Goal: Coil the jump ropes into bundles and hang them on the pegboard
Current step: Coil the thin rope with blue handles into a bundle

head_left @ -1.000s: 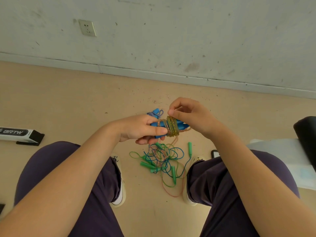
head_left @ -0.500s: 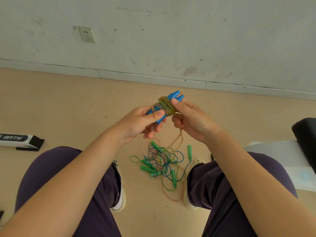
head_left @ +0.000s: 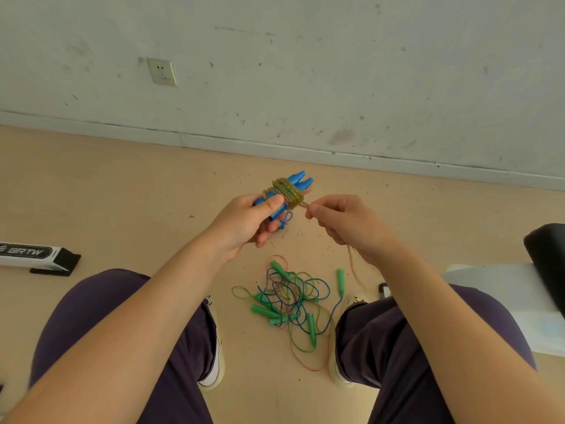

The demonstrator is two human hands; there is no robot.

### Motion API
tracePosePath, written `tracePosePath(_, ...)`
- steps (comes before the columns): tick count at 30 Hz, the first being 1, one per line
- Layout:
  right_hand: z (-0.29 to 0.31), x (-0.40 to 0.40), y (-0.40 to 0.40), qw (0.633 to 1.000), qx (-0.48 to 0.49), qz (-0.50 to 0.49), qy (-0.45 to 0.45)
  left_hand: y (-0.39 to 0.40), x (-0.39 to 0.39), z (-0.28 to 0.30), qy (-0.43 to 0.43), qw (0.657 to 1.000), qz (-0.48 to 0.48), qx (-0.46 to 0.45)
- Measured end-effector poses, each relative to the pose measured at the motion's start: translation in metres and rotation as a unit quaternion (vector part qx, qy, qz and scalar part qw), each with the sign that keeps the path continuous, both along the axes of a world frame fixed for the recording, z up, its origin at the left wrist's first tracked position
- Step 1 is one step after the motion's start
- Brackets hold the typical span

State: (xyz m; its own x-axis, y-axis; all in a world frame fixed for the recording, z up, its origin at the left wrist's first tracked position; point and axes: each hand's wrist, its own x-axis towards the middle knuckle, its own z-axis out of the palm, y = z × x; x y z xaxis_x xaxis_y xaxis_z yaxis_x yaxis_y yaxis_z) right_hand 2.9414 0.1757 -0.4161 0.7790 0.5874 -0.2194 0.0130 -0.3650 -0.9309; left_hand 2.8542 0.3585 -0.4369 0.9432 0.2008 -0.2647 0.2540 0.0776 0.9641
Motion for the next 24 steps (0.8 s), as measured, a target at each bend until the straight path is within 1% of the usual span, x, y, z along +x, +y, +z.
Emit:
tracePosePath(1,-0.001,-0.002,0.001,0.999,-0.02,0.002,-0.031,0.001,0.0,-0.002,0.009,1.0,0.001,0.019)
tracePosePath(4,0.0,-0.001,-0.005,0.994,-0.051,0.017,-0.095,0.005,0.0,-0.008,0.034,0.991,-0.009,0.132)
tracePosePath(6,0.0,0.003,-0.009,0.992,-0.051,0.027,-0.112,0.005,-0.002,-0.013,0.061,0.985,-0.036,0.157)
tracePosePath(10,-0.002,0.002,-0.01,0.985,-0.04,0.047,-0.159,0.005,-0.005,-0.014,0.105,0.977,-0.141,0.121)
tracePosePath(12,-0.002,0.002,-0.009,0.983,-0.025,0.041,-0.178,0.005,-0.007,-0.01,0.102,0.972,-0.2,0.073)
tracePosePath(14,-0.003,0.003,-0.007,0.987,0.0,0.031,-0.156,0.004,-0.008,-0.006,0.097,0.964,-0.248,0.021)
tracePosePath(15,-0.003,0.003,-0.006,0.99,0.01,0.035,-0.137,0.004,-0.009,-0.004,0.096,0.958,-0.268,0.009)
tracePosePath(18,-0.007,0.001,-0.004,0.993,0.032,0.075,-0.085,0.003,-0.012,-0.002,0.099,0.938,-0.333,0.011)
tracePosePath(21,-0.012,0.0,-0.002,0.993,0.029,0.101,-0.059,0.0,-0.014,-0.004,0.094,0.933,-0.348,0.016)
tracePosePath(24,-0.013,0.002,-0.001,0.993,0.012,0.086,-0.081,-0.002,-0.014,-0.005,0.077,0.94,-0.332,0.02)
